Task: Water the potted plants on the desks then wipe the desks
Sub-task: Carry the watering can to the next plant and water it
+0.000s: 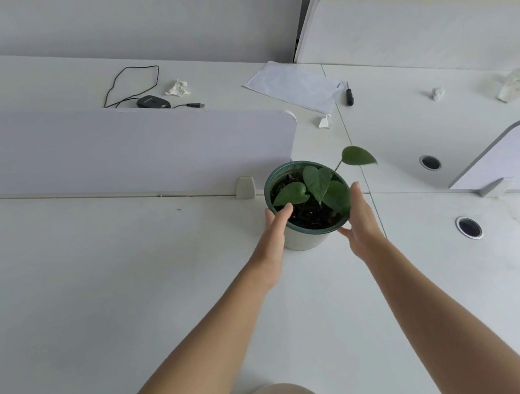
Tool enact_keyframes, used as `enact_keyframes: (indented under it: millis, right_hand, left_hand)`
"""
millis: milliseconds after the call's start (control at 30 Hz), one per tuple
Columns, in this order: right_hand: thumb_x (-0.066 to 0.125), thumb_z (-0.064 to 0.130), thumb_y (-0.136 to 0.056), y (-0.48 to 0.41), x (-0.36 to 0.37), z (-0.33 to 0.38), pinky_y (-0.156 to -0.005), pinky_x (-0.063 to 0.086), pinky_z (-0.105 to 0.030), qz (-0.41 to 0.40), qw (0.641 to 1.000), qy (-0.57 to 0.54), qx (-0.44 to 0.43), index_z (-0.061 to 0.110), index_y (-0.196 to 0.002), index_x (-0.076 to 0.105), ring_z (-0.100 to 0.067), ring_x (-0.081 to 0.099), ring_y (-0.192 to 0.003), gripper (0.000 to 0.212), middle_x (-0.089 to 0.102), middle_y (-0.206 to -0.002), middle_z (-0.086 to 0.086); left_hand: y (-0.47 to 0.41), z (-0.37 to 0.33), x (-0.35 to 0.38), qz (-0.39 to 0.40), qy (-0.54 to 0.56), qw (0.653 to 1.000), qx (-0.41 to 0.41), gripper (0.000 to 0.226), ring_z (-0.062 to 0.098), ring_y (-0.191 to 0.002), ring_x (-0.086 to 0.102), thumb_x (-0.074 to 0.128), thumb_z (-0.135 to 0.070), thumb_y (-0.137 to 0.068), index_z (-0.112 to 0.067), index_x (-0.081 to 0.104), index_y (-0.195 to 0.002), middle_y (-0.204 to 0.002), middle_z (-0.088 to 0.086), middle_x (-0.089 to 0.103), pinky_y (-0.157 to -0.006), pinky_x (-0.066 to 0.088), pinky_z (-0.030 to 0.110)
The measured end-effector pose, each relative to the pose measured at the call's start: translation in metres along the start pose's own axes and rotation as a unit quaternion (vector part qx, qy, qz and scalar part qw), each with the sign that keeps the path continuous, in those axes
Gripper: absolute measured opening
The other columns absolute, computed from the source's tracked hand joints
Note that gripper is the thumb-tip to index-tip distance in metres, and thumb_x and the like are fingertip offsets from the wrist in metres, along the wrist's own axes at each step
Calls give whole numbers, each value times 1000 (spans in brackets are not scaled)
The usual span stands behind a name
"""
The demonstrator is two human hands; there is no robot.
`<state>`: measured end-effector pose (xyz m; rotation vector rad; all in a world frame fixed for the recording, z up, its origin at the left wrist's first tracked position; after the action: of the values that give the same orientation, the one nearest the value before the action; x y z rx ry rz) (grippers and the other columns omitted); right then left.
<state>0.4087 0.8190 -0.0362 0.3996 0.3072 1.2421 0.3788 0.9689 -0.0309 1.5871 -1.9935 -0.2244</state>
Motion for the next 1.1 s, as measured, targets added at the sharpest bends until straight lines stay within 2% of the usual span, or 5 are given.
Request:
enact_keyframes:
  millis: [100, 300, 700, 867, 1100]
  right_hand:
    - [14, 54, -94, -2, 0, 14, -111, 27, -45, 27, 1000, 12, 0, 20, -138, 37, -21, 38, -132, 60, 46, -140, -4]
    - [26, 41, -96, 38, -37, -12, -107, 36, -42, -161, 986, -37, -12, 14, -140, 32, -23, 45, -122, 52, 44, -138, -11]
    - [27, 47, -94, 53, 4, -7, -116, 19, -46, -50, 997, -66, -11, 33, -146, -2, -22, 26, -140, 61, 20, -155, -1]
    - [29, 45, -95, 87, -11, -19, -116, 20, -47, -75, 996, -57, -9, 32, -146, 8, -21, 24, -140, 58, 18, -156, -1]
    - [42, 16, -94, 181, -50, -38, -92, 43, -36, -29, 997, -64, -33, 16, -127, 47, -25, 55, -112, 33, 52, -129, -9]
  left_hand:
    - [4, 3, -5, -28, 17, 999, 14, 93, 6, -143, 11, 49, -57, -71, -27, 7, -149, -157, -12, 12, -118, 8, 35]
    - [-6, -31, -37, -98, -1, 993, 64, 67, 14, -145, 11, 38, -38, -95, -22, 3, -149, -158, -4, 7, -118, 11, 42]
    - [15, -19, -12, -47, -56, 995, 63, 47, 7, -128, 33, 35, -28, -97, -20, 29, -143, -144, -9, 37, -109, 22, 29]
    - [51, -19, -46, -130, -83, 987, 52, 51, 19, -119, 45, 38, -29, -97, -14, 27, -144, -147, 5, 36, -95, 37, 33]
    - [180, -30, -91, -183, -46, 970, 155, 23, 19, -87, 64, 39, -18, -95, -13, 60, -105, -95, 3, 67, -75, 46, 26]
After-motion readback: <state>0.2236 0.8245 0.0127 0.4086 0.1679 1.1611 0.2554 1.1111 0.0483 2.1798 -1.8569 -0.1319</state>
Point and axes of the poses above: each hand's wrist, its own y-axis away from the middle knuckle, its own x-axis out of the palm, z = x × y, the point moved 8 cm from there along -y, towards the middle knuckle
